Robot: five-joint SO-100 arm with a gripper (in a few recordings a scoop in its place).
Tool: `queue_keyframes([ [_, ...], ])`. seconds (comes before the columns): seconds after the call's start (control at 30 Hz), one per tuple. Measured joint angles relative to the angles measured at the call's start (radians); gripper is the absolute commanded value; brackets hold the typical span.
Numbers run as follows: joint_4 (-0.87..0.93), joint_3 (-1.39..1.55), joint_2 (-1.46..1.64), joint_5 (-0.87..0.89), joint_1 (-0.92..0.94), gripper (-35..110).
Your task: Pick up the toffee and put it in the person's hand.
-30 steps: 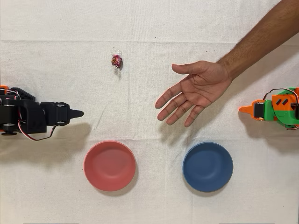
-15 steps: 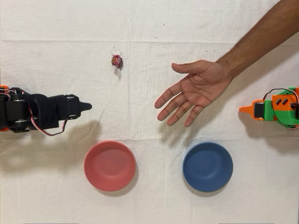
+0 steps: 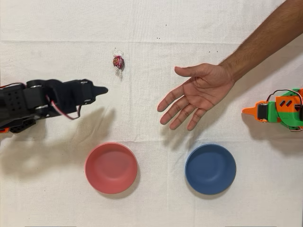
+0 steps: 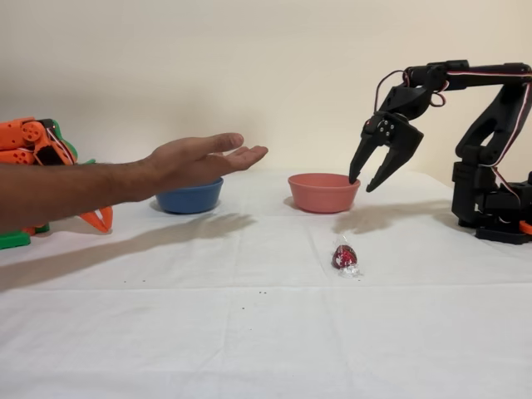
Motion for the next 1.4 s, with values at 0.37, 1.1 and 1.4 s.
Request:
queue_keyframes([
  [0.37, -0.038, -0.078, -0.202, 0.026, -0.097, 21],
  [1.1, -0.061, -0.307, -0.506, 0.071, -0.189, 27],
  [1.4, -0.097, -0.357, -0.581, 0.072, -0.213, 27],
])
